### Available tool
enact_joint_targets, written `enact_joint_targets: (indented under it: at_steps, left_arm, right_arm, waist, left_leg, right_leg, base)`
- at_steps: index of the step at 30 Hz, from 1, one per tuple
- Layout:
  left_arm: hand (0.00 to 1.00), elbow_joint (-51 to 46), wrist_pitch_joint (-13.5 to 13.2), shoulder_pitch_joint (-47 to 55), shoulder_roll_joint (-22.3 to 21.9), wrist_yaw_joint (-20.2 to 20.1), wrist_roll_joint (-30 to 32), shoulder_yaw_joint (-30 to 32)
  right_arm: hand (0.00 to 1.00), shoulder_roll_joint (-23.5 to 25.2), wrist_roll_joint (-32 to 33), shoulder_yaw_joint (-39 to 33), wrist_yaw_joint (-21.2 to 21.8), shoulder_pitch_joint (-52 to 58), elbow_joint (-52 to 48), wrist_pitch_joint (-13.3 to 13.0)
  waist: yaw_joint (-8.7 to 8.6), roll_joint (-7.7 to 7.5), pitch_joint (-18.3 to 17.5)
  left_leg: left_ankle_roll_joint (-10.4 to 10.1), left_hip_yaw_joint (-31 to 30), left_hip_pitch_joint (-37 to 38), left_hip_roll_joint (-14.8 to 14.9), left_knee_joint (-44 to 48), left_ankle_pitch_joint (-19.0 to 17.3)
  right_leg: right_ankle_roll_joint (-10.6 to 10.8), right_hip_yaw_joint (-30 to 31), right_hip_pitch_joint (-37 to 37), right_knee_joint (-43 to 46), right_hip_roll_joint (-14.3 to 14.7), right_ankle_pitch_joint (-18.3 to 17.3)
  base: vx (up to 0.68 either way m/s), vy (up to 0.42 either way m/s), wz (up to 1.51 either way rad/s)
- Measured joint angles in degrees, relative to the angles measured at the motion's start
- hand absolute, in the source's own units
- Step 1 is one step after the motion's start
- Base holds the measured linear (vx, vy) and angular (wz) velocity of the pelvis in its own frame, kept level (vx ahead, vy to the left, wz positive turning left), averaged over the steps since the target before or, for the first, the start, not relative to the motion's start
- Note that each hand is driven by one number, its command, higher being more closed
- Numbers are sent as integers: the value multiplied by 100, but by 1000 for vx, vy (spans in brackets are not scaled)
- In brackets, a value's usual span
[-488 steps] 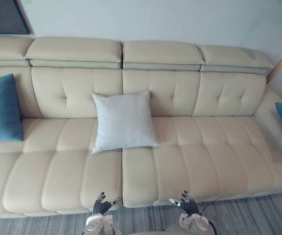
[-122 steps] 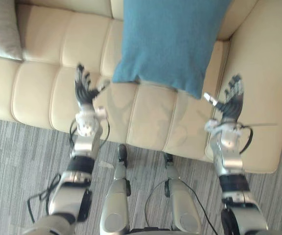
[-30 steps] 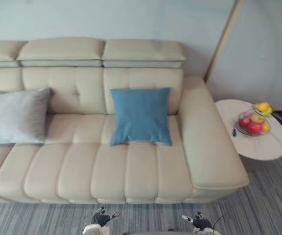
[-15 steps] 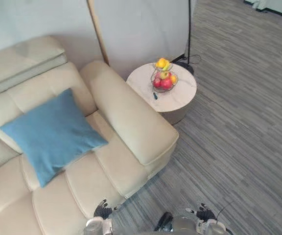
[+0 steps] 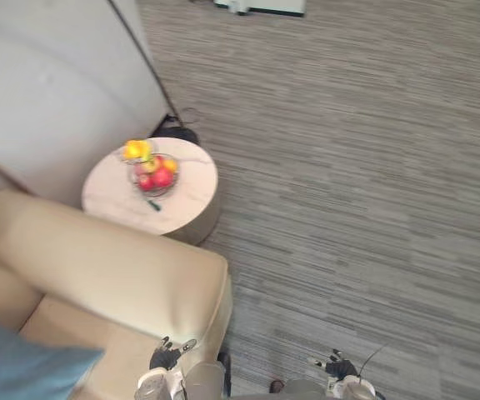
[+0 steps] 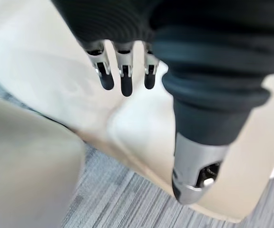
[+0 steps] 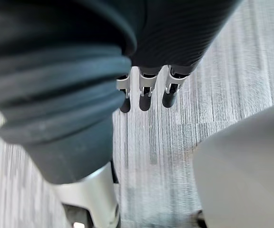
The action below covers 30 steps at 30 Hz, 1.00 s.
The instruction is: Pick up cushions and gather them together orderly.
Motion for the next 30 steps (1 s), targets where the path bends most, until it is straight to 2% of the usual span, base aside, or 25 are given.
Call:
enact_joint_targets:
  at_steps: [1,2,3,4,5,6,7,10,11,12,13,14,15,16,18,20,21,22,23,24,25,27,28,29,30]
  left_arm:
    - [0,82,50,18,24,87,-60,55]
    - [0,162,190,42,112,196,-161,76]
    - [0,184,219,64,150,209,-166,58]
    - [0,198,219,185,244,213,-139,-110]
    - [0,204,213,278,260,217,-115,-157]
    - [0,298,211,373,247,220,-110,-267]
    - [0,360,212,369,240,213,-105,-383]
    - [0,399,210,354,217,207,-97,-509]
    - [0,394,193,342,196,139,-28,-519]
    - [0,381,170,273,246,74,18,-521]
    - [0,360,157,257,256,69,17,-519]
    - [0,279,94,251,235,62,21,-499]
    - [0,278,83,246,216,64,23,-474]
    - [0,271,86,286,167,69,24,-460]
    - [0,267,86,297,151,67,22,-469]
    - [0,253,88,325,123,68,20,-464]
    - [0,237,89,328,107,67,20,-464]
    - [0,211,88,361,82,67,19,-450]
    - [0,203,87,389,99,63,19,-452]
    - [0,154,82,357,163,54,17,-454]
    - [0,156,94,286,188,44,20,-455]
    - [0,69,96,238,178,11,17,-453]
    - [0,63,99,258,159,0,17,-458]
    - [0,69,107,293,162,0,20,-479]
    - [0,69,109,269,184,1,23,-561]
  right_arm:
    - [0,20,0,14,1,-57,4,-4]
    - [0,20,0,37,7,-139,12,-5]
    - [0,13,-1,40,7,-180,15,-6]
    - [0,-2,-1,55,6,-301,49,-4]
    - [0,-11,0,65,5,-364,69,-5]
    - [0,-71,0,79,-1,-436,159,-9]
    - [0,-162,0,76,-6,-387,194,-12]
    - [0,-283,2,73,-8,-217,254,-2]
    - [0,-324,5,27,-10,-134,252,-4]
    - [0,-381,27,1,-20,-57,257,-5]
    - [0,-390,50,2,-28,-30,263,-5]
    - [0,-402,126,16,-58,51,251,-3]
    - [0,-422,163,14,-69,43,243,-2]
    - [0,-512,236,-42,-115,57,275,7]
    - [0,-508,238,-111,-118,56,292,7]
    - [0,-478,241,-201,-121,59,273,5]
    - [0,-472,241,-201,-121,60,267,5]
    - [0,-458,240,-201,-122,101,256,5]
    - [0,-418,241,-199,-122,117,257,7]
    - [0,-310,237,-217,-115,134,235,14]
    - [0,-257,236,-278,-119,156,214,19]
    - [0,-213,209,-431,-127,154,163,53]
    - [0,-235,211,-429,-118,158,160,51]
    - [0,-245,207,-430,-114,143,161,42]
    - [0,-248,207,-432,-113,115,161,34]
  waist:
    - [-8,30,8]
    - [-6,76,-13]
    - [-8,98,-11]
    - [21,124,-3]
    - [25,133,-1]
    - [21,249,-19]
    - [3,380,-98]
    - [-6,452,-119]
    - [-27,459,-129]
    - [-37,434,-103]
    - [-35,419,-95]
    - [-18,453,-50]
    - [19,507,-41]
    - [39,583,-11]
    - [56,554,9]
    - [140,572,50]
    - [170,592,44]
    - [287,649,-24]
    - [330,633,-62]
    - [296,516,-103]
    - [282,467,-94]
    - [322,385,-102]
    - [319,406,-113]
    - [278,409,-116]
    - [245,402,-134]
  left_leg:
    - [1,203,181,80,-140,1]
    - [0,525,382,186,-294,2]
    - [-2,654,423,226,-318,1]
    - [-6,993,548,283,-387,3]
    - [-10,1146,598,301,-395,0]
    - [-38,1258,674,392,-397,18]
    - [-69,1243,720,453,-418,36]
    - [-190,1272,991,584,-448,109]
    - [-228,1277,974,706,-104,92]
    - [-323,1242,689,916,779,31]
    - [-325,1228,542,1027,1155,26]
    - [-168,1106,-70,1394,2617,-37]
    - [-145,921,-227,1396,2949,-197]
    - [-188,370,-576,954,3008,-607]
    - [-190,160,-662,668,2580,-633]
    - [-254,-478,-811,145,1207,-494]
    - [-321,-671,-830,89,853,-408]
    - [-324,-867,-760,13,549,74]
    - [-256,-885,-724,-58,500,99]
    - [-77,-820,-736,-148,499,-16]
    - [11,-753,-700,-196,513,-77]
    - [150,-346,-382,-257,374,-228]
    - [218,-110,-67,-244,271,-264]
    - [302,77,293,-246,160,-317]
    - [309,170,521,-243,19,-324]
  right_leg:
    - [56,-381,-8,34,-60,23]
    - [78,-1295,-97,107,-332,41]
    - [73,-1664,-128,123,-471,54]
    - [39,-2471,-219,99,-804,119]
    - [13,-2789,-273,98,-921,154]
    - [-102,-3146,-291,105,-874,250]
    - [-196,-3134,-257,5,-715,326]
    - [-295,-2733,-86,-284,-413,383]
    - [-323,-2518,-22,-410,-279,385]
    - [-346,-2314,69,-623,-157,368]
    - [-352,-2239,125,-707,-110,363]
    - [-444,-1903,286,-873,145,355]
    - [-502,-1741,330,-879,221,321]
    - [-617,-1228,444,-872,294,256]
    - [-620,-914,495,-883,287,258]
    - [-584,-88,534,-911,325,226]
    - [-567,94,516,-924,356,218]
    - [-456,533,532,-1060,449,241]
    - [-377,671,543,-1117,439,280]
    - [-181,787,493,-1016,315,273]
    - [-61,808,403,-825,226,144]
    - [272,753,-71,395,69,-203]
    - [569,684,-339,1284,-4,-228]
    - [978,358,-623,2133,-201,-211]
    - [846,-183,-766,2577,-459,-245]
  base:
    - [173,-12,-117]
    - [160,-38,-95]
    - [133,-79,-113]
    - [80,-76,-93]
    - [81,-127,-130]
    - [94,-184,-111]
    - [111,-185,-95]
    - [166,-185,-88]
    - [72,-164,-84]
    - [31,-163,-82]
    - [26,-153,-88]
    - [45,-84,-83]
    - [162,17,-171]
    - [133,69,-158]
    - [120,107,-146]
    - [156,166,-183]
    - [196,180,-211]
    - [190,156,-161]
    - [369,219,-165]
    - [344,174,-84]
    - [411,177,-68]
    - [291,111,-74]
    - [318,107,-101]
    - [402,97,-82]
    - [350,38,-50]
